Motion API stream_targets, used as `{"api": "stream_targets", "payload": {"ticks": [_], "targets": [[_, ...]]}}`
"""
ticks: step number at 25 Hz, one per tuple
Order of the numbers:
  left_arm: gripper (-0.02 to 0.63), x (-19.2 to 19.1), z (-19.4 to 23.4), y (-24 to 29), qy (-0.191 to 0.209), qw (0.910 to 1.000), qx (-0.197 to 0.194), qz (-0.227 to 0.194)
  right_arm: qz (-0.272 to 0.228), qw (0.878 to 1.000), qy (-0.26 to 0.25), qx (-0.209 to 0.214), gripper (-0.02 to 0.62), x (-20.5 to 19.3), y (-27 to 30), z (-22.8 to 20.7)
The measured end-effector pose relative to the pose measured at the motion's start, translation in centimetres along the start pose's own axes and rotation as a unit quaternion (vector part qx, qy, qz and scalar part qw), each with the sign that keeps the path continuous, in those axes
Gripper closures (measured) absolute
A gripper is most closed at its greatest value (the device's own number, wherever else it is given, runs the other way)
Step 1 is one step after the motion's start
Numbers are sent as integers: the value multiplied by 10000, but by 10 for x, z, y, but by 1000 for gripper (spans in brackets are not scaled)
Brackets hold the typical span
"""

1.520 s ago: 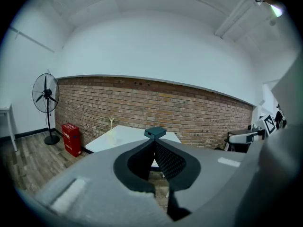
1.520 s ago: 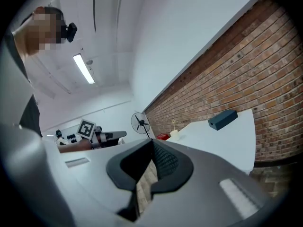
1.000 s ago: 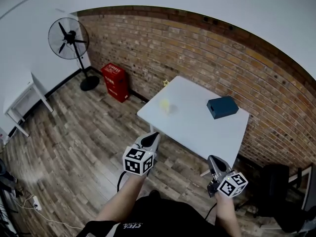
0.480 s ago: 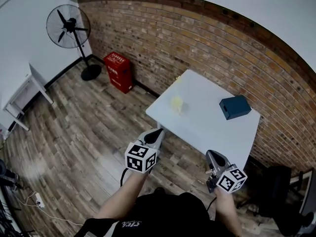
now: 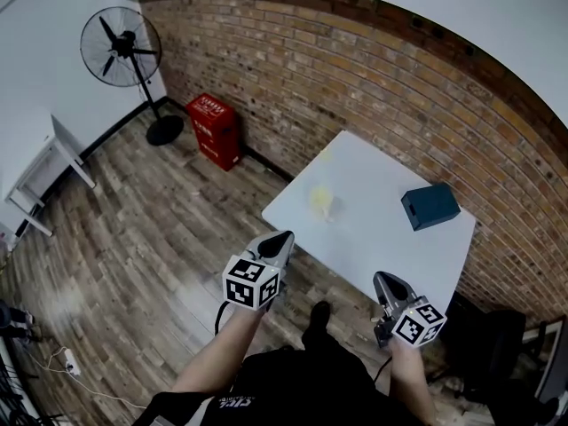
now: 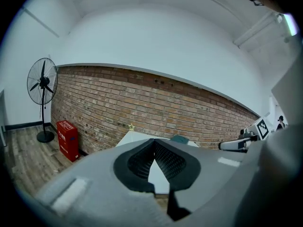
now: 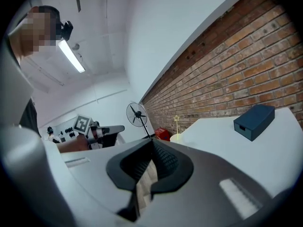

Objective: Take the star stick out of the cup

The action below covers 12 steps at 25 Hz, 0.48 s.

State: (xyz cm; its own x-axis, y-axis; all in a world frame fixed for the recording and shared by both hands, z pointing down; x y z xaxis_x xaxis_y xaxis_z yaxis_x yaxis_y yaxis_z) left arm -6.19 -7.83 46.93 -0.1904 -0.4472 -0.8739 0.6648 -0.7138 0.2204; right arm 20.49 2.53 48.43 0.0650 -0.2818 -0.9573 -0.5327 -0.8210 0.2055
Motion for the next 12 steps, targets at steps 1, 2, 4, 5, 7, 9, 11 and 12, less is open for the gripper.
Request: {"api": "stream_targets", "payload": {"ticks": [1, 2, 4, 5, 7, 9, 11, 12], "targets": [[600, 6, 5, 7, 20, 10000, 36, -28, -15, 10000, 5, 8, 595, 3, 7, -9], [600, 12, 11, 13, 38, 9999, 80, -66, -29, 10000, -2, 34, 595, 5, 16, -18], [600, 24, 23, 27, 49, 9997, 186, -142, -43, 9999, -37, 124, 595, 14, 38, -32], [600, 30, 29, 35, 34, 9996, 235, -161, -37, 9998, -55, 183, 595, 18, 50, -39], [600, 39, 36, 52, -3, 9995, 282, -145, -19, 9994, -102, 336, 595, 28, 72, -48], [600, 46, 38, 69, 23, 9996, 281, -85, -6, 9987, -163, 492, 595, 37, 90, -59], [600, 53, 41, 87, 32, 9995, 308, -64, 24, 9981, -191, 583, 595, 43, 104, -76], [600, 58, 44, 96, 11, 9994, 339, -73, 53, 9980, -182, 610, 595, 46, 111, -85]]}}
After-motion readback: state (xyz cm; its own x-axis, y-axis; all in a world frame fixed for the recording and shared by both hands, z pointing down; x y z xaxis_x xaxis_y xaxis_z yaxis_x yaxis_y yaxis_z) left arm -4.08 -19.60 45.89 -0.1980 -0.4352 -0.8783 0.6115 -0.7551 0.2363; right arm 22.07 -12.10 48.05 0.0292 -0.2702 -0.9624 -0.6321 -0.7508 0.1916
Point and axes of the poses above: the fingertips, and each gripper's own axes: y forward along the fingers, z to its left, x out of its top, the point moved 5 cm from there along -y, backward along the fingers, and after that the axes turned 11 degrees about -y, right-handed, at the moved point
